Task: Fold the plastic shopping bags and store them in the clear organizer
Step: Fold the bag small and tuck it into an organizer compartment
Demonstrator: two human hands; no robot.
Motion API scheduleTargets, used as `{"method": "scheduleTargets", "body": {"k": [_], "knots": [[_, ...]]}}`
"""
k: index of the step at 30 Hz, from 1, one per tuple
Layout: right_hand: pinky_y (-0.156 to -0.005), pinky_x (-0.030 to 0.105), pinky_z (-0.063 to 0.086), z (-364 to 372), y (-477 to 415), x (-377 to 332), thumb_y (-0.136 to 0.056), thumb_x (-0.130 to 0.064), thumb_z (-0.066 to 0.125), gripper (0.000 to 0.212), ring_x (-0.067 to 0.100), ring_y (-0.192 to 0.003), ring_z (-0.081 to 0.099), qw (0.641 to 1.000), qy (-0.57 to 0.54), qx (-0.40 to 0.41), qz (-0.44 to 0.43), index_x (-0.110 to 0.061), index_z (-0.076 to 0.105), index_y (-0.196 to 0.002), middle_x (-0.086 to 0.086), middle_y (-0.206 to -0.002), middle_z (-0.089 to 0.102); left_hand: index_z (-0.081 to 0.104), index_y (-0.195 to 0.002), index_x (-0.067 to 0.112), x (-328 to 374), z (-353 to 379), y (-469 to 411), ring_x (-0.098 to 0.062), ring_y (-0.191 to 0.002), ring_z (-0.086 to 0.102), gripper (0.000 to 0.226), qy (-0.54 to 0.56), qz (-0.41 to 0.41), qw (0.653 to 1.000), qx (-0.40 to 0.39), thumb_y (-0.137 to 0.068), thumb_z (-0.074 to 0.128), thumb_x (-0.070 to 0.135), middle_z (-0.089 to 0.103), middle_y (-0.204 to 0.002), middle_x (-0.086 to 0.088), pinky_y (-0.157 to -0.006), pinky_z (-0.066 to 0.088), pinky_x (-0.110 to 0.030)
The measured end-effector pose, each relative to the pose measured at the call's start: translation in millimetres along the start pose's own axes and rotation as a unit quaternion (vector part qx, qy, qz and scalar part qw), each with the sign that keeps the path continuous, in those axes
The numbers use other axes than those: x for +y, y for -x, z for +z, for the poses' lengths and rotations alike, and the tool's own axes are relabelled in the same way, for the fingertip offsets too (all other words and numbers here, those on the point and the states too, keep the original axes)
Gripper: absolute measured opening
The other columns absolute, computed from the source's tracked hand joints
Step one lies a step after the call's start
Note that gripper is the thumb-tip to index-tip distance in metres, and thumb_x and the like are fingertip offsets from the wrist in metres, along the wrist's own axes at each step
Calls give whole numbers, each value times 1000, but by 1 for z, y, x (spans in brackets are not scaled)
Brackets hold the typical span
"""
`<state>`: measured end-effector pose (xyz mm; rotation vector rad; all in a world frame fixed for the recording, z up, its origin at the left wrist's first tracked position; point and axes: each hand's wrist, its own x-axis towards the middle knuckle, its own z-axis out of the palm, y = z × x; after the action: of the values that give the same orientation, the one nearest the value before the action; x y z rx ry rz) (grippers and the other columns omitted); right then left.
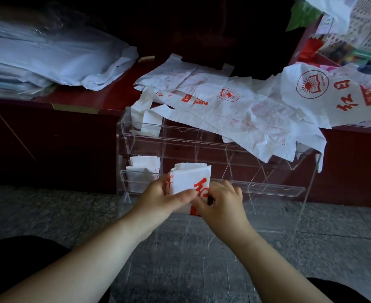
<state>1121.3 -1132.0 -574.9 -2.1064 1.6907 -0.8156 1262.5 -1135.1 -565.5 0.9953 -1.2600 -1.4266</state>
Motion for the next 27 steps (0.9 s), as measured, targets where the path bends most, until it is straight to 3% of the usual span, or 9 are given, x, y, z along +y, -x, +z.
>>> {"method": "scheduleTargets", "body": {"k": [2,3,5,6,8,10,13,21,27], "knots": [[-76,14,29,1,0,-2,-68,-64,43,46,8,-77,43,999,-41,0,10,-20,55,-74,-13,-72,48,62,-84,29,-1,3,-3,5,-75,65,8,-15,7,997,70,-77,64,27,70,-72,23,-64,48,-6],[-75,16,35,-1,1,-4,-70,-57,57,37,8,-82,47,993,-112,-11,33,-24,53,-84,-12,-82,51,63,-81,27,-3,3,-4,5,-72,65,11,-13,11,996,92,-81,60,17,70,-69,20,-64,49,-8],[-74,16,46,-6,0,-9,-74,-42,71,46,4,-89,54,949,-290,-55,108,-25,46,-108,-9,-102,54,66,-75,24,-4,0,-5,3,-68,66,16,-7,4,995,100,-83,58,12,70,-66,16,-64,51,-9],[-73,15,49,-8,0,-9,-77,-34,70,49,3,-91,57,918,-361,-72,146,-23,44,-117,-8,-108,56,66,-75,24,-2,-1,-5,3,-68,66,16,-7,-3,995,96,-83,58,12,70,-66,15,-64,51,-10],[-66,13,50,-13,-2,-9,-83,-18,62,30,2,-83,62,880,-434,-76,177,-15,53,-111,-3,-100,64,66,-77,26,-5,-3,-5,2,-70,66,14,-30,-18,997,72,-82,59,15,71,-68,16,-66,52,-11],[-57,10,46,-17,-3,-10,-84,-8,59,7,-3,-64,62,875,-445,-72,176,-14,61,-89,-3,-77,66,66,-78,29,-7,-3,-4,1,-74,66,13,-46,-42,998,34,-82,60,18,71,-70,17,-70,51,-13],[-50,10,44,-19,-5,-8,-84,-4,60,12,-3,-51,58,881,-433,-69,179,-11,60,-74,-7,-58,62,64,-80,30,-7,-2,-3,4,-76,65,12,-80,-62,995,-2,-84,59,20,70,-73,17,-70,48,-7],[-48,11,36,-20,-6,-5,-83,-12,64,17,-3,-44,46,947,-249,-157,128,-8,58,-67,-1,-60,55,64,-64,28,3,-13,-11,11,-63,59,27,-212,6,977,2,-79,66,6,65,-58,24,-60,42,-3],[-47,7,36,-32,-8,-5,-85,-9,62,10,-6,-44,51,962,-207,-159,81,-6,69,-78,-16,-44,55,62,-72,35,11,-12,-12,19,-71,57,27,-265,55,962,22,-75,71,10,64,-62,28,-66,41,1]]}}
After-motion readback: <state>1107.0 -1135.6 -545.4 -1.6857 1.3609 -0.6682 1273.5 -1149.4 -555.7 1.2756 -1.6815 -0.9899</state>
